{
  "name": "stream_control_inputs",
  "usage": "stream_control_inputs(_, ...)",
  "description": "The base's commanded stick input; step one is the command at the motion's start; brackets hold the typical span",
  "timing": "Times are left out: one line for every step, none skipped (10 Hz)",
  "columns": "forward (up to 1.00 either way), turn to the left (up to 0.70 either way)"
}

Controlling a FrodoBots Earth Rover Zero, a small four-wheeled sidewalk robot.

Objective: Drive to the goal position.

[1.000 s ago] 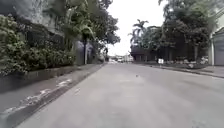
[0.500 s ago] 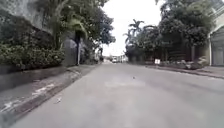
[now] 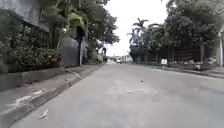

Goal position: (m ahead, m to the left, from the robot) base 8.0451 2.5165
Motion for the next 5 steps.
stream_control_inputs(1.00, -0.17)
stream_control_inputs(1.00, -0.37)
stream_control_inputs(1.00, 0.08)
stream_control_inputs(1.00, 0.07)
stream_control_inputs(1.00, 0.15)
